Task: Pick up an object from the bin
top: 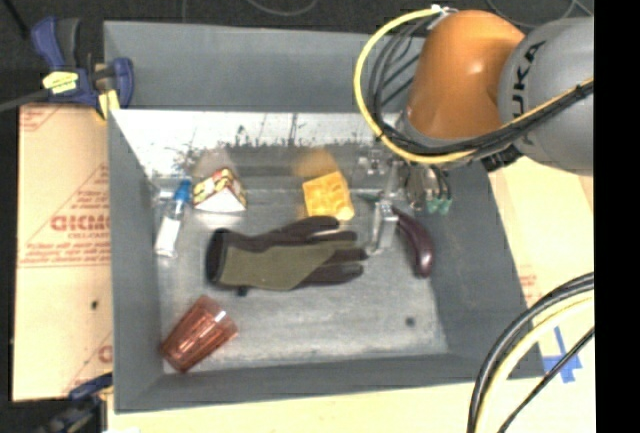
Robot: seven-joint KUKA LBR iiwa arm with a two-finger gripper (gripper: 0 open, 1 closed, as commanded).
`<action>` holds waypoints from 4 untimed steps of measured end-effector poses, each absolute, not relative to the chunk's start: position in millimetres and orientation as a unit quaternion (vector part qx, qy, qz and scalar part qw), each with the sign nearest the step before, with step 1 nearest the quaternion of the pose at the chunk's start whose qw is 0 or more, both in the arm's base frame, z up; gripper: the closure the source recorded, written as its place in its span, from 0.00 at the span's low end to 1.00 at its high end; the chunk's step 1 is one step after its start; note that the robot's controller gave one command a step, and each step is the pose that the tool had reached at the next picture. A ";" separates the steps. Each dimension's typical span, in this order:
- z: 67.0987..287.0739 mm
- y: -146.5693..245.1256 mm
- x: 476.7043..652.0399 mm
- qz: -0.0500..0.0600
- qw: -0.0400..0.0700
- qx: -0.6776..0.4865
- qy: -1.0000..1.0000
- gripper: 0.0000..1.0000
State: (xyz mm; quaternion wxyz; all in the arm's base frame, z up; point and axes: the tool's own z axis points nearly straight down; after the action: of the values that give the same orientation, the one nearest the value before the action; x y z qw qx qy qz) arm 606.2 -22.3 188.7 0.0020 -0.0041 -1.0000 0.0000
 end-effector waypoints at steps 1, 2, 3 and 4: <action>193.8 -22.4 607.8 0.000 -0.002 -0.004 -1.000 0.00; 159.2 4.6 627.3 0.001 -0.005 0.023 -1.000 0.00; 112.7 20.1 633.2 0.000 -0.004 0.043 -0.999 0.00; 97.6 26.8 628.9 0.000 -0.009 -0.107 -0.994 1.00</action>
Offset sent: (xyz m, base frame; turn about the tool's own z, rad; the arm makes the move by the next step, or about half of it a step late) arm 0.0452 0.0803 -0.0989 -0.1506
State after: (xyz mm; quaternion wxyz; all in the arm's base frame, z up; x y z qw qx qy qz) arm 628.9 26.8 97.6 -0.0086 -0.1067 -0.9943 0.0000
